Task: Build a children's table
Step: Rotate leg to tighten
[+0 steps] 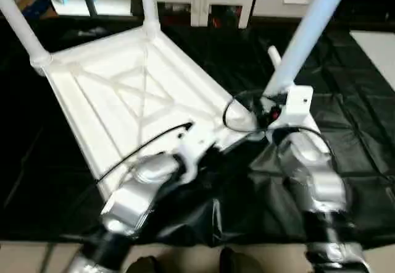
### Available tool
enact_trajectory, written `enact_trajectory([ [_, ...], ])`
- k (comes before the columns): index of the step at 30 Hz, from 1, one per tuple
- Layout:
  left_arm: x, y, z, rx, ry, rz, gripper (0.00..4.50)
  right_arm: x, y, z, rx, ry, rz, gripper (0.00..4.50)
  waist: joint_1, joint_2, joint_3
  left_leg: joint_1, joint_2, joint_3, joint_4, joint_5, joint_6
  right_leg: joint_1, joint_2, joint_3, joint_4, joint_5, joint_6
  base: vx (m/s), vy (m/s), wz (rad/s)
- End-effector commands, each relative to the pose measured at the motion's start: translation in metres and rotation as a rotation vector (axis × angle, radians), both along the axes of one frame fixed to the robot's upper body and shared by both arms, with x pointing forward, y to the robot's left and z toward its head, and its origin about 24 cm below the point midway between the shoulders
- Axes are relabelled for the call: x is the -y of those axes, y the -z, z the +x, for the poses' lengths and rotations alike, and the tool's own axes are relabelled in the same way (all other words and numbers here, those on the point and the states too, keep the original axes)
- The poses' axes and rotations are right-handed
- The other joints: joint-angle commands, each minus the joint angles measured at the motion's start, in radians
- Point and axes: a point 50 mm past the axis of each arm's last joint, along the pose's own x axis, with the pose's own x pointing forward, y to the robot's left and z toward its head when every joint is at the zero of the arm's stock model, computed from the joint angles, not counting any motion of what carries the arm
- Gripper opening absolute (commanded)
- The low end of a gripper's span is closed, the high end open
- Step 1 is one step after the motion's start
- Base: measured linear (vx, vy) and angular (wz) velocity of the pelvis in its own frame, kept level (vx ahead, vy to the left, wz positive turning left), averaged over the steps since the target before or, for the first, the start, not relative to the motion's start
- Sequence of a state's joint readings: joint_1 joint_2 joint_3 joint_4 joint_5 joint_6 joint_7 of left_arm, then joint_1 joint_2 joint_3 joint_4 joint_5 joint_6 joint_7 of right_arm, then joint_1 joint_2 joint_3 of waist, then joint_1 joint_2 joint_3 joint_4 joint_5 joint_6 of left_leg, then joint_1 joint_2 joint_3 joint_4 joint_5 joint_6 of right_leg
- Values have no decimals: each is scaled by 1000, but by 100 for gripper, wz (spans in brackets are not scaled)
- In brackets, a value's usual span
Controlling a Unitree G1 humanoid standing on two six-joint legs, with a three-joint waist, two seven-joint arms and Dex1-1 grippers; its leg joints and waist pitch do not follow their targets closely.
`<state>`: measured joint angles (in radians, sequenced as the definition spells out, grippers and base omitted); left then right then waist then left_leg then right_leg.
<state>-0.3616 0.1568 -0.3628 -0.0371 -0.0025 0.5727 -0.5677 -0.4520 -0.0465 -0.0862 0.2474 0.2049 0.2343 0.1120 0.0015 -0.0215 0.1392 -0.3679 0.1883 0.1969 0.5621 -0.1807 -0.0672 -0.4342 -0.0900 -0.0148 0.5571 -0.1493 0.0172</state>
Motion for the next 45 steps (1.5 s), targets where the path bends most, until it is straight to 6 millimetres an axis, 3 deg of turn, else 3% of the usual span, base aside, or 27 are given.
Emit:
enact_trajectory([
  [1, 19, 2, -10, -2, 101, -37, 0, -36, 31, -11, -128, -181, 51, 191, -6, 9, -40, 11, 20, -29, -89, -477, -35, 19, -19, 7, -84, -531, -47, 0, 0, 0],
  [2, 7, 1, -12, 19, 136, -27, 0, -34, 16, -13, -31, -293, -4, 191, -6, 6, -44, 7, 20, -28, -89, -452, -28, 21, -20, 10, -79, -490, -51, 0, 0, 0],
  [5, -6, 1, -15, 33, 178, -25, 0, -26, 5, -16, 32, -379, -16, 191, -5, 5, -46, 1, 23, -21, -86, -403, 0, 26, -19, 17, -70, -385, -81, 0, 0, 0],
  [6, -9, 1, -17, 37, 193, -26, 0, -23, 2, -17, 47, -395, -15, 247, -4, 3, -50, 1, 22, -16, -82, -353, 21, 30, -20, 19, -64, -333, -112, 0, 0, 0],
  [7, -16, 2, -20, 27, 207, -21, 0, -15, 0, -18, 54, -420, -28, 261, -4, 3, -51, 1, 22, -13, -80, -335, 27, 30, -20, 21, -62, -315, -123, 0, 0, 0],
  [8, -38, 5, -28, -3, 244, -3, 0, 7, -6, -26, 73, -514, -86, 261, 0, 2, -55, 4, 24, -11, -76, -308, 40, 33, -21, 21, -57, -289, -145, 0, 0, 0],
  [9, -50, 7, -32, -24, 255, 9, 0, 20, -10, -31, 76, -569, -132, 266, 5, 5, -57, 1, 27, -13, -73, -264, 59, 45, -21, 20, -47, -228, -164, 55, -26, 2],
  [10, -59, 8, -36, -40, 260, 19, 0, 31, -12, -36, 70, -608, -172, 296, 6, 8, -56, 1, 29, -10, -72, -235, 71, 45, -22, 22, -45, -191, -178, 84, -23, 1],
  [11, -62, 8, -37, -43, 259, 21, 0, 34, -12, -37, 67, -614, -179, 296, 7, 9, -56, 3, 28, -5, -67, -223, 88, 42, -19, 21, -42, -158, -192, 84, -23, 1],
  [12, -71, 10, -39, -62, 253, 28, 0, 47, -12, -42, 47, -643, -206, 306, 9, 12, -63, 6, 28, 0, -60, -135, 118, 43, -16, 21, -28, -45, -248, 83, -18, 2],
  [14, -76, 11, -41, -70, 248, 33, 0, 53, -13, -44, 44, -651, -220, 306, 12, 10, -68, 5, 26, 3, -51, -29, 151, 50, -13, 22, -11, 97, -293, 61, -6, -1],
  [16, -81, 13, -41, -72, 236, 51, 0, 61, -12, -48, 37, -669, -238, 306, 14, 10, -67, 7, 26, 6, -47, -13, 174, 50, -14, 22, -10, 118, -313, 0, 0, 0],
  [17, -81, 14, -41, -72, 235, 53, 0, 61, -12, -49, 36, -673, -240, 306, 17, 12, -64, 8, 29, 6, -50, -43, 176, 51, -19, 22, -15, 60, -316, 0, 0, 0],
  [19, -81, 14, -41, -66, 235, 53, 0, 63, -10, -51, 26, -690, -240, 291, 19, 12, -62, 10, 31, 5, -53, -75, 166, 50, -20, 22, -20, 0, -311, 0, 0, 0],
  [21, -80, 13, -40, -59, 237, 48, 0, 63, -8, -51, 20, -688, -252, 281, 20, 11, -56, 12, 33, 5, -58, -148, 133, 46, -21, 23, -32, -121, -288, 0, 0, 0],
  [24, -78, 11, -39, -53, 241, 40, 0, 59, -7, -52, 18, -709, -235, 252, 18, 10, -52, 12, 33, 2, -62, -216, 91, 41, -23, 25, -40, -224, -254, 0, 0, 0],
  [28, -77, 11, -39, -51, 244, 37, 0, 58, -7, -53, 19, -719, -222, 226, 18, 10, -52, 11, 31, 1, -62, -226, 76, 39, -22, 26, -41, -250, -231, 0, 0, 0],
  [32, -77, 11, -40, -52, 247, 35, 0, 55, -5, -53, 12, -707, -196, 201, 18, 10, -56, 9, 30, 1, -58, -185, 88, 41, -20, 26, -35, -190, -242, 0, 0, 0],
  [35, -72, 13, -37, -47, 221, 52, 0, 53, 4, -44, -25, -546, -184, 197, 14, 8, -52, 5, 28, 1, -60, -192, 84, 38, -21, 25, -39, -223, -236, 0, 0, 0],
  [37, -67, 15, -33, -52, 186, 58, 0, 53, 10, -37, -50, -404, -158, 197, 6, 9, -49, 6, 29, 0, -65, -232, 57, 33, -22, 26, -46, -297, -214, 0, 0, 0],
  [38, -55, 18, -26, -58, 124, 50, 0, 50, 23, -29, -109, -182, -95, 197, 3, 7, -49, 5, 27, -2, -66, -245, 48, 34, -22, 25, -47, -322, -205, 0, 0, 0],
  [40, -48, 19, -23, -60, 98, 45, 0, 48, 30, -27, -144, -95, -63, 196, -4, 8, -47, 5, 26, -8, -72, -285, 7, 30, -23, 24, -54, -406, -173, 0, 0, 0],
  [41, -33, 20, -16, -59, 40, 35, 0, 35, 43, -26, -195, -32, -2, 196, -7, 6, -47, 10, 27, -7, -73, -310, -8, 25, -23, 25, -59, -431, -155, 0, 0, 0],
  [42, -16, 21, -10, -60, -14, 21, 0, 20, 53, -25, -233, 14, 44, 196, -10, 11, -41, 16, 25, -6, -73, -357, -19, 13, -20, 25, -68, -466, -139, 0, 0, 0],
  [44, 11, 18, -9, -64, -17, -25, 0, -7, 64, -24, -276, -5, 79, 196, -12, 9, -42, 20, 20, -13, -74, -420, -31, 10, -19, 21, -75, -535, -98, 0, 0, 0],
  [45, 12, 18, -9, -63, -15, -26, 0, -8, 64, -24, -276, -9, 79, 196, -13, 11, -42, 21, 19, -17, -77, -448, -32, 9, -19, 17, -81, -553, -76, 0, 0, 0],
])
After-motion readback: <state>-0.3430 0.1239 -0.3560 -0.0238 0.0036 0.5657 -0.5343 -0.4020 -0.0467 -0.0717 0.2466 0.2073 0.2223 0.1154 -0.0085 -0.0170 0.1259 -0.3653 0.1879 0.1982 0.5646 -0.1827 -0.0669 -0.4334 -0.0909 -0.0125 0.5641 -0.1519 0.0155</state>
